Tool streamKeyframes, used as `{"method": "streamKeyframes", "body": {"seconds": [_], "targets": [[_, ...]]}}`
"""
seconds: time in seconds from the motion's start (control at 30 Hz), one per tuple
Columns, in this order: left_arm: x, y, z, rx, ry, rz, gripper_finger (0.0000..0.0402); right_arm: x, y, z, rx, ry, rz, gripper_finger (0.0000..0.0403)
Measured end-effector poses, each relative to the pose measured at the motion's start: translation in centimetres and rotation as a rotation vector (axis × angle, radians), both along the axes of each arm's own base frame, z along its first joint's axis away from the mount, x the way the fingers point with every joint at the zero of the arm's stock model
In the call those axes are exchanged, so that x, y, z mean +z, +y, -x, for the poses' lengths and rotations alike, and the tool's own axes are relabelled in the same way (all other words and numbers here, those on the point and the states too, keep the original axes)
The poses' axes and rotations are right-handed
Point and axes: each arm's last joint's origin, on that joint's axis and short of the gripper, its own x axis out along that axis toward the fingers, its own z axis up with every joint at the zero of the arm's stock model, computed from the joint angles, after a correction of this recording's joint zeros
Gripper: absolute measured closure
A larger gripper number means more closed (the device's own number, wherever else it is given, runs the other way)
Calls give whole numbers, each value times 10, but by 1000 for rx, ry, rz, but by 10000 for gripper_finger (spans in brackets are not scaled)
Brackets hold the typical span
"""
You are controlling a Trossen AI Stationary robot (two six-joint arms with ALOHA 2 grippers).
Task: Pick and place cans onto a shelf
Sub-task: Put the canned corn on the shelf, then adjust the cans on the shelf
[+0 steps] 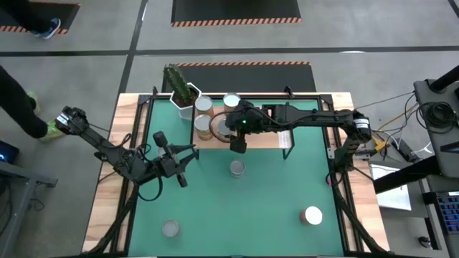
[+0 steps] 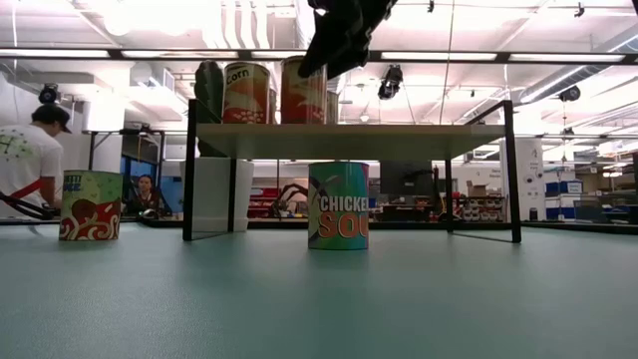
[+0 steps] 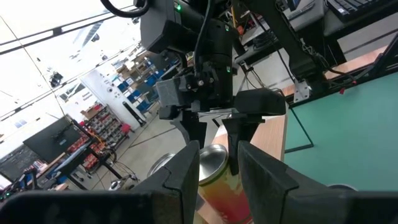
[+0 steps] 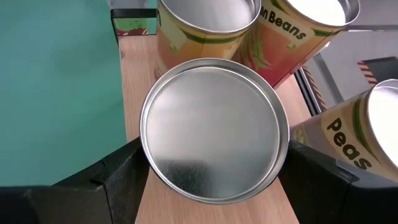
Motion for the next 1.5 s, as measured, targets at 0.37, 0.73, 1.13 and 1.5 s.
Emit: {"method": "streamKeyframes", "body": {"seconds": [0.37, 0.73, 1.13, 1.5], "targets": [[0, 0, 0, 0, 0, 0, 308, -10, -1, -8, 2, 22, 0, 76], [0, 0, 0, -1, 0, 0, 308, 2, -1, -7, 8, 9, 6, 45], [0, 0, 0, -3, 0, 0, 308, 40, -1, -4, 6, -78, 44, 44], [0, 0, 0, -3, 0, 0, 308, 78, -34, 9, -33, -121, 160, 113]]}}
